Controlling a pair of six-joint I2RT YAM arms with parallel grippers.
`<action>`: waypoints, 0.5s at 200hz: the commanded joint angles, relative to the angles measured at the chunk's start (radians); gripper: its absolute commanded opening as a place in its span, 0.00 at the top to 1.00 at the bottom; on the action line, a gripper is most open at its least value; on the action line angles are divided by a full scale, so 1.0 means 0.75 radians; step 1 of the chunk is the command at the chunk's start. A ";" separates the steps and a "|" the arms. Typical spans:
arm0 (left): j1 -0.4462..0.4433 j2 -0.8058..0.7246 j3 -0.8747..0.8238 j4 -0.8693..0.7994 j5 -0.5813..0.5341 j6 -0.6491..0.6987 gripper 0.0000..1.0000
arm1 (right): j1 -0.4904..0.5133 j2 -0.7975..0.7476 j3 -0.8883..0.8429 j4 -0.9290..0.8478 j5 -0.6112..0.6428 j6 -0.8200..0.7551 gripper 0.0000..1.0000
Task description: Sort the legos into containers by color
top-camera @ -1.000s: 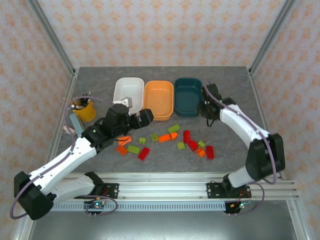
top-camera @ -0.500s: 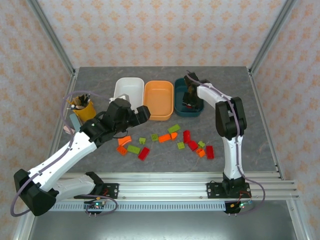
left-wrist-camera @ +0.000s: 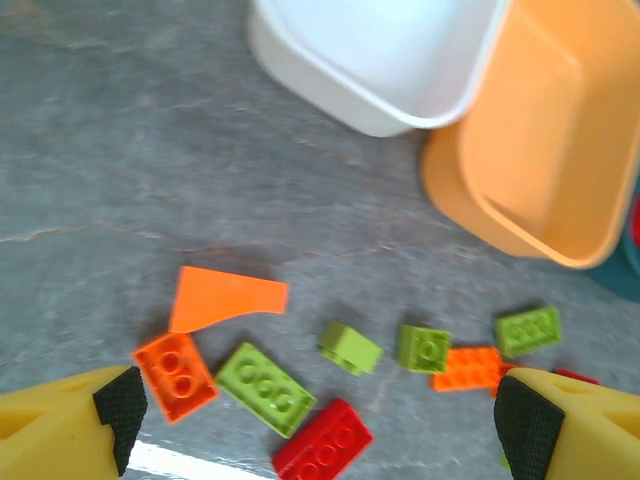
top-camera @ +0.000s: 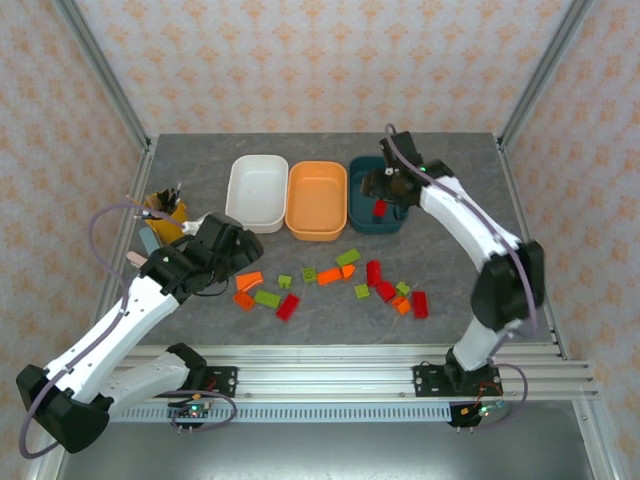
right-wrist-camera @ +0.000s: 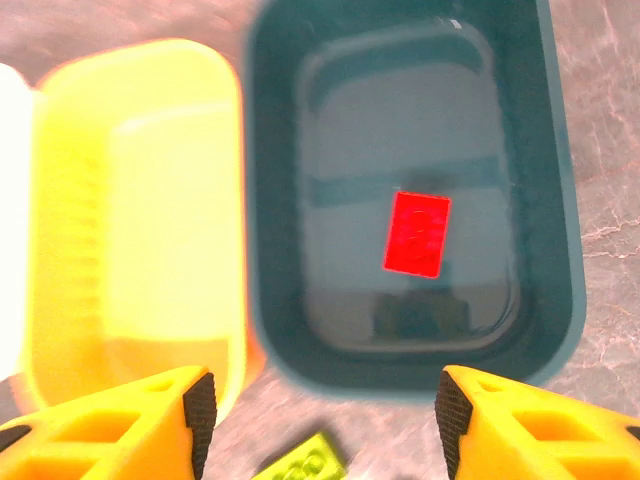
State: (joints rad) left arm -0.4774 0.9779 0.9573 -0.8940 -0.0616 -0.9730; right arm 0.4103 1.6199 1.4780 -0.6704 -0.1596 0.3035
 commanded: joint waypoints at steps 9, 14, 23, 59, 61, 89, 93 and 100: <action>0.158 -0.022 -0.089 -0.080 0.088 -0.083 0.07 | 0.078 -0.261 -0.258 0.113 -0.068 -0.099 0.37; 0.176 -0.019 -0.101 -0.068 0.103 -0.092 0.07 | 0.092 -0.300 -0.307 0.135 -0.091 -0.104 0.36; 0.202 -0.011 -0.132 -0.030 0.137 -0.118 0.07 | 0.117 -0.362 -0.400 0.180 -0.143 -0.110 0.35; 0.220 0.107 -0.301 0.226 0.233 -0.291 0.06 | 0.244 -0.515 -0.659 0.282 -0.172 -0.062 0.33; 0.220 0.115 -0.309 0.239 0.233 -0.301 0.06 | 0.248 -0.520 -0.664 0.282 -0.172 -0.058 0.33; 0.225 0.207 -0.426 0.432 0.249 -0.454 0.03 | 0.312 -0.528 -0.710 0.299 -0.171 0.002 0.32; 0.225 0.217 -0.441 0.458 0.250 -0.473 0.02 | 0.320 -0.525 -0.712 0.299 -0.168 0.006 0.32; 0.228 0.234 -0.458 0.490 0.242 -0.494 0.02 | 0.333 -0.520 -0.712 0.300 -0.166 0.011 0.32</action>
State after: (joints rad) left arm -0.3180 1.1240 0.6609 -0.6773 0.1051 -1.2121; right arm 0.6289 1.2610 0.9485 -0.5106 -0.2817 0.2760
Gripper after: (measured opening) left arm 0.977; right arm 0.678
